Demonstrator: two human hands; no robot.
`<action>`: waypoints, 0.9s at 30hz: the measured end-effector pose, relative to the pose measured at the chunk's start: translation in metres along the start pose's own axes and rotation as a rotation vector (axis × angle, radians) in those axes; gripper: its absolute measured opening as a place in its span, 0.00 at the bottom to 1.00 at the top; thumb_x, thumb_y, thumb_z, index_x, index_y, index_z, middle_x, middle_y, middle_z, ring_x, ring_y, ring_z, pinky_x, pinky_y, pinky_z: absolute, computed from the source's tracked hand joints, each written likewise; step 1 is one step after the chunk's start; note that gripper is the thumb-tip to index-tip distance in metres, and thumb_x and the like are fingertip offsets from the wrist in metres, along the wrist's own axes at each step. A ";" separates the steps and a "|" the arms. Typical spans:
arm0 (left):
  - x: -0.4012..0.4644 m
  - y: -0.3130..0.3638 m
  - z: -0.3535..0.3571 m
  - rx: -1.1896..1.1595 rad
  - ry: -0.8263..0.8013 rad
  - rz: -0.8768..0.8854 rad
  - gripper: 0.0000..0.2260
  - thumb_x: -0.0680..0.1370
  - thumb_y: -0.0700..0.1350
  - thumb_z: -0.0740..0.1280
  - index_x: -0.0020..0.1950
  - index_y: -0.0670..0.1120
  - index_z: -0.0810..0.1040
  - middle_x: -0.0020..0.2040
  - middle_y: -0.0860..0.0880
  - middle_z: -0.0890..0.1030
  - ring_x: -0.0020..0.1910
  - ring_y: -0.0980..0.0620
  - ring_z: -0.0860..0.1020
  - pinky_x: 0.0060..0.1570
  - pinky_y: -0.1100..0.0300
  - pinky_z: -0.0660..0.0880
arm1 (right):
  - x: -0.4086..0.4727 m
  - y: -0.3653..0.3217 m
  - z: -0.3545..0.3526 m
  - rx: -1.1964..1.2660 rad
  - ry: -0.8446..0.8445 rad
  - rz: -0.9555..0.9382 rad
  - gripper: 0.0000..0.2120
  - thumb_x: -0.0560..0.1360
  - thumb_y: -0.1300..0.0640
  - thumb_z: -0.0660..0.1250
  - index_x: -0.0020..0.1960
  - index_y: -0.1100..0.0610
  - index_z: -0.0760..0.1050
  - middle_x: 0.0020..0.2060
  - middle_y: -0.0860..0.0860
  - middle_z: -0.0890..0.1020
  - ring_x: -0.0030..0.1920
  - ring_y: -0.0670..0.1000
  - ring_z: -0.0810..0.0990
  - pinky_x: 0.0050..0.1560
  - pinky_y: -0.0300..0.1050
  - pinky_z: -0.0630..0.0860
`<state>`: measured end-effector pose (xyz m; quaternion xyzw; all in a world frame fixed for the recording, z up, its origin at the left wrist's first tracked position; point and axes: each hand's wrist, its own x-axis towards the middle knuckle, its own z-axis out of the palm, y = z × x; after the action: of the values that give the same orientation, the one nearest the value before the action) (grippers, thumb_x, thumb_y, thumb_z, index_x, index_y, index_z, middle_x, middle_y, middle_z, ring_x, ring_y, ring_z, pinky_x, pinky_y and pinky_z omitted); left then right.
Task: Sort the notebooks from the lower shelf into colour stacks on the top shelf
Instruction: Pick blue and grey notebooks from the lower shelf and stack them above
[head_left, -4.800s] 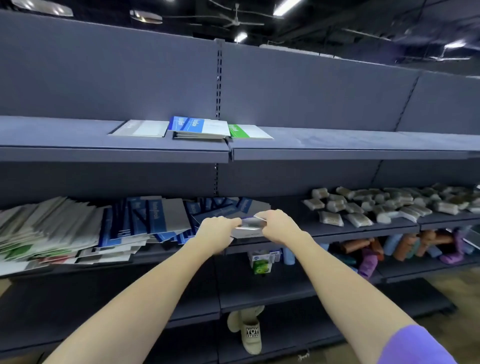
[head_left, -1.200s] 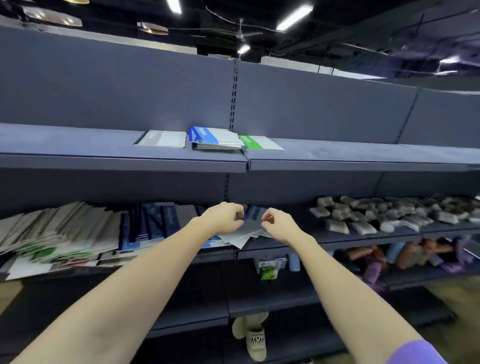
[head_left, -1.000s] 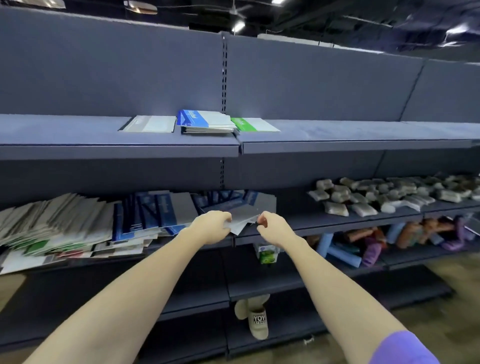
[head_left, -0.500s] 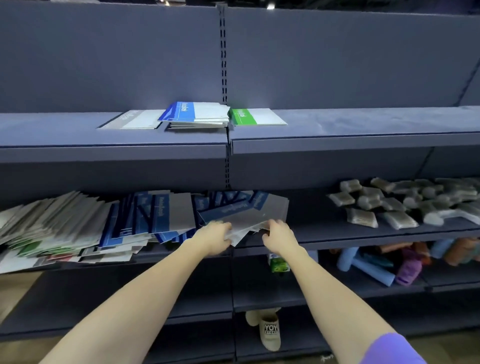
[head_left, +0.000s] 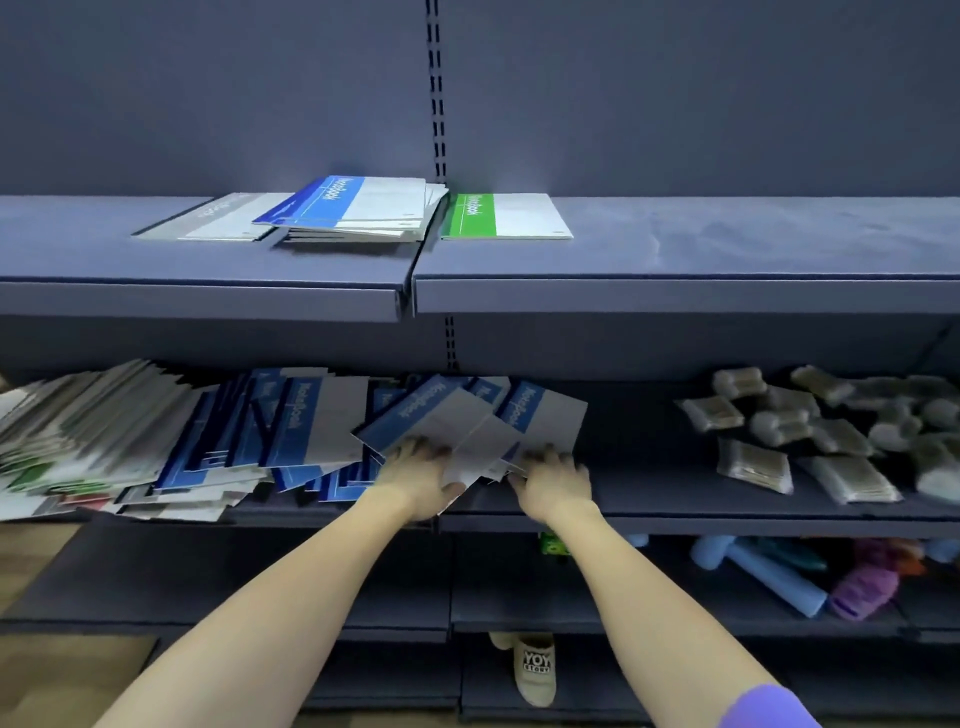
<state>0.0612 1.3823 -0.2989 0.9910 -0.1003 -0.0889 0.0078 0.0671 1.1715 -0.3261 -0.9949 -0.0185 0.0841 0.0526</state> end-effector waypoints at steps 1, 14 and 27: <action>0.001 0.004 0.000 0.014 0.011 0.001 0.30 0.80 0.63 0.58 0.79 0.53 0.59 0.78 0.44 0.60 0.77 0.40 0.55 0.74 0.46 0.57 | 0.000 0.002 0.000 -0.020 0.013 0.009 0.26 0.82 0.41 0.54 0.76 0.50 0.64 0.73 0.58 0.64 0.71 0.62 0.65 0.69 0.57 0.65; -0.012 0.032 0.026 0.134 0.039 0.019 0.41 0.77 0.66 0.61 0.81 0.48 0.47 0.75 0.44 0.57 0.74 0.38 0.56 0.72 0.39 0.57 | -0.021 0.016 0.012 0.032 0.046 -0.052 0.34 0.77 0.34 0.59 0.77 0.50 0.61 0.70 0.58 0.65 0.68 0.63 0.66 0.67 0.60 0.66; -0.035 0.012 0.044 0.310 0.039 -0.022 0.40 0.76 0.43 0.67 0.80 0.55 0.45 0.79 0.39 0.44 0.76 0.30 0.45 0.74 0.34 0.47 | -0.051 0.010 0.028 -0.126 -0.025 -0.062 0.43 0.73 0.64 0.67 0.79 0.47 0.49 0.80 0.56 0.49 0.78 0.68 0.45 0.74 0.74 0.46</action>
<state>0.0173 1.3777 -0.3359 0.9828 -0.1018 -0.0530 -0.1445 0.0129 1.1617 -0.3462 -0.9941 -0.0551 0.0934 -0.0077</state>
